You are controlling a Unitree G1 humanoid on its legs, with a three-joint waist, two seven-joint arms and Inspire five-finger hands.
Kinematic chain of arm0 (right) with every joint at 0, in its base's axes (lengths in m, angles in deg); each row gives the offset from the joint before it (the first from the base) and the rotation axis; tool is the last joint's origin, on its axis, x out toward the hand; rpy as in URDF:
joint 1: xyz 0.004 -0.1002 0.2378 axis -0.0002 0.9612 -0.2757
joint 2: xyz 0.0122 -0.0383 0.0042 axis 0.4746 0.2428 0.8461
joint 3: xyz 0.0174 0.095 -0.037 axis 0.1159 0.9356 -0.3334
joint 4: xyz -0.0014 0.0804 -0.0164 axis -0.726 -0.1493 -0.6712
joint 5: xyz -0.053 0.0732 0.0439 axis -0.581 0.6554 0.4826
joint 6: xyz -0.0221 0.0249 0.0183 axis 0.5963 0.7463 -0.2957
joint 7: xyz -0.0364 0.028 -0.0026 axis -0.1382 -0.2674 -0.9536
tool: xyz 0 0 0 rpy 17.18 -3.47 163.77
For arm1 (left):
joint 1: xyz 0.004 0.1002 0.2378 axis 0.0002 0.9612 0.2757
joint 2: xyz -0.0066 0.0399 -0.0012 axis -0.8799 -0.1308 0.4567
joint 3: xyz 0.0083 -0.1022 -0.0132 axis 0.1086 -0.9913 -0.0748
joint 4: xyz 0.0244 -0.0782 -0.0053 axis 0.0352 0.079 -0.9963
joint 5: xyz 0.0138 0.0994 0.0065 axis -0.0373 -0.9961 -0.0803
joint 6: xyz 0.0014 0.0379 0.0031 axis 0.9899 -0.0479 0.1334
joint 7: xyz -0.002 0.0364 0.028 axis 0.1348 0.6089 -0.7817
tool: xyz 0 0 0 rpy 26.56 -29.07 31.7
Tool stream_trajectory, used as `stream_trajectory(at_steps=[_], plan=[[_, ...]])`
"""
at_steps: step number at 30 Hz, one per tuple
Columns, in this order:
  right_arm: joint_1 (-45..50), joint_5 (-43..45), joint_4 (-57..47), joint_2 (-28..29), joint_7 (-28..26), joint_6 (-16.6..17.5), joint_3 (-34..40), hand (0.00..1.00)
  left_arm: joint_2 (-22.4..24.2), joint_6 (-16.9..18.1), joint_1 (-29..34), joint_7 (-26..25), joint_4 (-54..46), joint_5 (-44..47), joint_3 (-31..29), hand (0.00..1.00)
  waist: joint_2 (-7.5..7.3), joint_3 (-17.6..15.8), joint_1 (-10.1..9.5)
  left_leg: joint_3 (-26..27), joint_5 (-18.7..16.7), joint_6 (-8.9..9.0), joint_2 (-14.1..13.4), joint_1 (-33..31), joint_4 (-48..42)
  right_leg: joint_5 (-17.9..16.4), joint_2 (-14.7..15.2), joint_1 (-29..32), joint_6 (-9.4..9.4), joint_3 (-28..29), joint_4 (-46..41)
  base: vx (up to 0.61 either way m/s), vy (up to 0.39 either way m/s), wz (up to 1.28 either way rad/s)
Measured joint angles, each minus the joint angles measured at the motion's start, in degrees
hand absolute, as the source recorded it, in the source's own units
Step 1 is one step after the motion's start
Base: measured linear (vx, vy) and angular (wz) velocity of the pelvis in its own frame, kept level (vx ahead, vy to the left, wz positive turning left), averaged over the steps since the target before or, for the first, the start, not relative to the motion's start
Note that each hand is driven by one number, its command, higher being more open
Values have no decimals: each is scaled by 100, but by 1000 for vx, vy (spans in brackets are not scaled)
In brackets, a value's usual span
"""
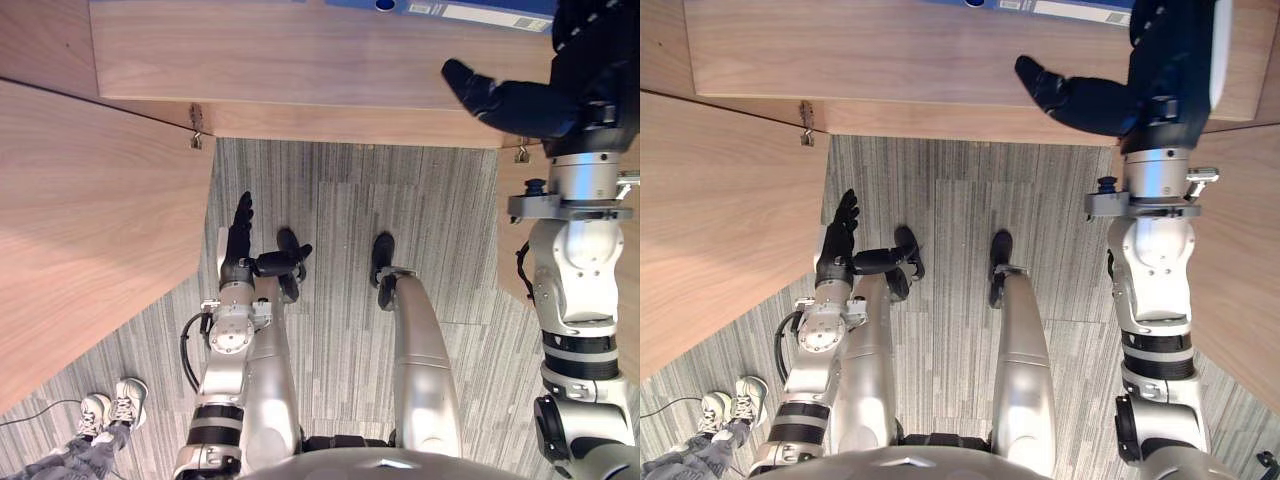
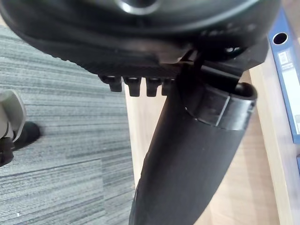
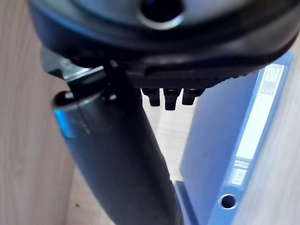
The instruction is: Walk over to the cabinet, pick up the folder, carry it to the office cabinet, place the folder inside the office cabinet, then close the office cabinet door
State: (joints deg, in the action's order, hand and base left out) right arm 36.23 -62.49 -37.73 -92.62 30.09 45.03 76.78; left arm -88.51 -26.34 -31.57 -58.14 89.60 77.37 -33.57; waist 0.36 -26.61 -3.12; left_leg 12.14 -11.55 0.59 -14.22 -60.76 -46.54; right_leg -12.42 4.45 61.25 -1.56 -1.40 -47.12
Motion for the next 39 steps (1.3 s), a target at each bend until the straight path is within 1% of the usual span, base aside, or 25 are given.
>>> stream_trajectory(at_steps=[4, 8, 12, 15, 17, 22, 25, 28, 34, 39], plan=[[-74, -838, 142, -30, 13, -162, -214, 0, 91, -14, 18, 0, -92, -4, 7, 100, 5, 3, -19, -17, 1, -2, 3, -28, -39, -2, 12, 27, 3, -7, -68, 0, 35, 1], [-93, -1248, 315, -35, 115, -209, -245, 0, 80, -14, 78, -7, -411, -4, -6, 100, 11, 0, -45, -51, 6, -10, 5, -92, -69, -8, 15, 86, 12, -20, -116, -6, 8, 1], [-160, -1646, 488, -73, 262, -265, -251, 0, 28, -12, 169, -10, -685, -4, -47, 100, 25, -8, -54, -71, 30, -29, 6, -289, -97, -5, 19, 280, 13, -32, -167, -12, 37, 3], [-324, -1853, 754, -103, 305, -432, -319, 0, 29, -16, 199, -10, -693, -3, -132, 100, 62, -28, -57, -102, 35, -21, 4, -327, -112, -5, 18, 292, 13, -55, -166, 10, 53, 2], [-394, -1855, 764, -144, 334, -473, -400, 0, 28, -17, 233, -10, -785, -3, -163, 100, 96, -46, -57, -125, 35, -21, 3, -362, -130, -5, 19, 302, 13, -76, -165, 4, 48, 2], [-680, -1859, 934, -192, 358, -491, -541, 0, 0, -15, 263, -12, -1065, -3, -206, 100, 128, -72, -106, -148, 36, -22, 7, -458, -180, -5, 35, 383, 12, -94, -205, -18, 55, 2], [-859, -1882, 1092, -353, 366, -564, -549, 0, -54, -15, 309, -18, -1113, -2, -222, 100, 171, -106, -122, -158, 36, -23, 13, -483, -179, -6, 46, 393, 10, -112, -197, -17, 46, 2], [-1188, -1881, 1317, -456, 417, -620, -548, 0, -72, -16, 461, -35, -1332, 3, -240, 100, 167, -145, -116, -162, 42, -22, 13, -582, -178, -4, 47, 489, 7, -119, -194, -6, 42, 1], [-1624, -1852, 1676, -768, 417, -710, -548, 0, -72, -16, 496, -64, -1524, 139, -241, 100, 167, -175, -133, -168, 46, -15, 14, -649, -168, -4, 59, 551, 7, -145, -197, -6, 35, 1], [-2021, -1842, 2149, -998, 419, -848, -536, 0, -74, -15, 568, -89, -1671, 283, -241, 100, 167, -176, -120, -194, 62, -4, 27, -677, -157, -4, 79, 561, 7, -183, -181, -29, 33, 3]])
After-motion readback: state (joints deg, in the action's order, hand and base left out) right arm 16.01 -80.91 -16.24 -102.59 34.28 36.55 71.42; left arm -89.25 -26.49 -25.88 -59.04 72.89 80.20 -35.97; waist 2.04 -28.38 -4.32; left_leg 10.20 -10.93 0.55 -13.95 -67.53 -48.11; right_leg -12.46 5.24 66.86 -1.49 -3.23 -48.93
